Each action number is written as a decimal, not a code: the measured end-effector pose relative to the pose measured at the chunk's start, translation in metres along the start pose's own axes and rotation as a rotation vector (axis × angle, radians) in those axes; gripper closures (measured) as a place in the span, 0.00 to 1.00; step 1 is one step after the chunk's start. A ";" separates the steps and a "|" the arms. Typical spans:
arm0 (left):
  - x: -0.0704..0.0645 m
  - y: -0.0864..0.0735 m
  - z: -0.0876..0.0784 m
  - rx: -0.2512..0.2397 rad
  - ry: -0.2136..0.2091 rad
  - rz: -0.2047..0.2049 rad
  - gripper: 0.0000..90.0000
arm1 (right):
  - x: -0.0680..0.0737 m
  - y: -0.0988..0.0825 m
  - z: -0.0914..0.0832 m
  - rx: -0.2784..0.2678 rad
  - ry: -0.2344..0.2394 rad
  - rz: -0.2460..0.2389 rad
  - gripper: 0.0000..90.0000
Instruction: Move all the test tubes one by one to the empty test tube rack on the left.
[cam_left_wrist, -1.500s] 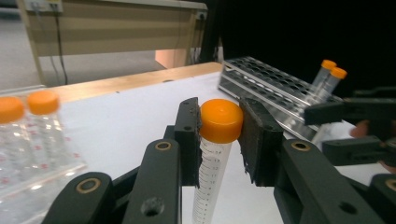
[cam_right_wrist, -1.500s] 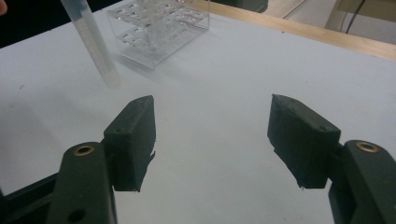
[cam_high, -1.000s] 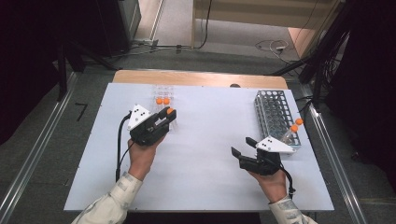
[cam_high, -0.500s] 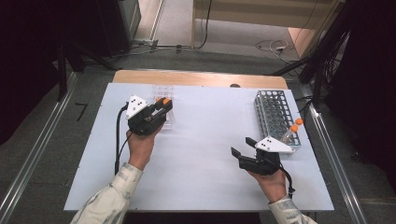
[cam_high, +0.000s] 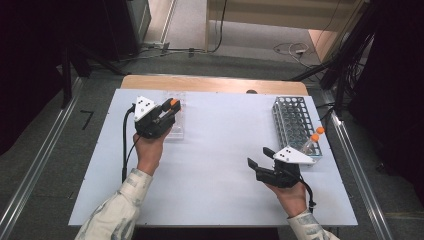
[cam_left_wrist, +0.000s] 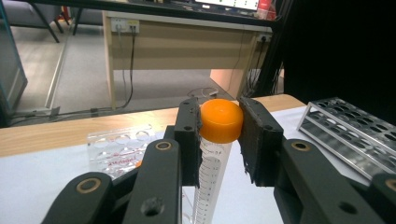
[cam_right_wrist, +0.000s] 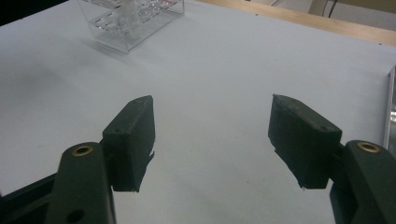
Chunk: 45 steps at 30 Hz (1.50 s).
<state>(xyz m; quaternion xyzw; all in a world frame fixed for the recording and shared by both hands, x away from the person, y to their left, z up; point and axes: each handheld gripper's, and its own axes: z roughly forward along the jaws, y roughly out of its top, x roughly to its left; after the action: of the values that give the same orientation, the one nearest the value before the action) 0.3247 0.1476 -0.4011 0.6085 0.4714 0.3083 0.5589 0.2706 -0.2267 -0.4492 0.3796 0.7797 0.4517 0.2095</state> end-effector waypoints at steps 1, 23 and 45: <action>0.000 0.000 0.001 -0.002 0.004 0.000 0.77 | 0.000 0.000 0.000 0.001 0.001 -0.002 0.34; 0.000 -0.019 0.018 0.072 0.065 0.081 0.77 | 0.001 -0.002 0.002 0.006 0.000 0.000 0.34; -0.001 -0.022 0.012 0.072 0.061 0.049 0.60 | 0.001 -0.002 0.001 0.005 -0.001 0.000 0.34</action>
<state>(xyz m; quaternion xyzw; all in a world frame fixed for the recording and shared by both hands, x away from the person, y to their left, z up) 0.3304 0.1402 -0.4241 0.6299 0.4839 0.3233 0.5143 0.2704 -0.2258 -0.4516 0.3803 0.7809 0.4495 0.2087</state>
